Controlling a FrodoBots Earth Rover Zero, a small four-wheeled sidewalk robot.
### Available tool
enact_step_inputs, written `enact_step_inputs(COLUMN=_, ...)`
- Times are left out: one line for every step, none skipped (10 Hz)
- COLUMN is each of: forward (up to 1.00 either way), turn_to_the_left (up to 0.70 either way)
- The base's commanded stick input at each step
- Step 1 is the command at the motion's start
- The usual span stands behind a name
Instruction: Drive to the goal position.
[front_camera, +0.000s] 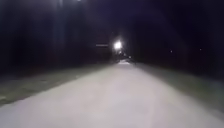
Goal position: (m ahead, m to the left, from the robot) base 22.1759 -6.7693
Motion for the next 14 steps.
enact_step_inputs(forward=1.0, turn_to_the_left=0.0)
enact_step_inputs(forward=1.0, turn_to_the_left=0.0)
enact_step_inputs(forward=1.0, turn_to_the_left=0.0)
enact_step_inputs(forward=1.0, turn_to_the_left=0.0)
enact_step_inputs(forward=1.0, turn_to_the_left=0.0)
enact_step_inputs(forward=1.0, turn_to_the_left=0.0)
enact_step_inputs(forward=1.0, turn_to_the_left=0.0)
enact_step_inputs(forward=1.0, turn_to_the_left=0.0)
enact_step_inputs(forward=1.0, turn_to_the_left=0.0)
enact_step_inputs(forward=1.0, turn_to_the_left=0.0)
enact_step_inputs(forward=1.0, turn_to_the_left=0.0)
enact_step_inputs(forward=1.0, turn_to_the_left=0.0)
enact_step_inputs(forward=1.0, turn_to_the_left=0.0)
enact_step_inputs(forward=1.0, turn_to_the_left=0.0)
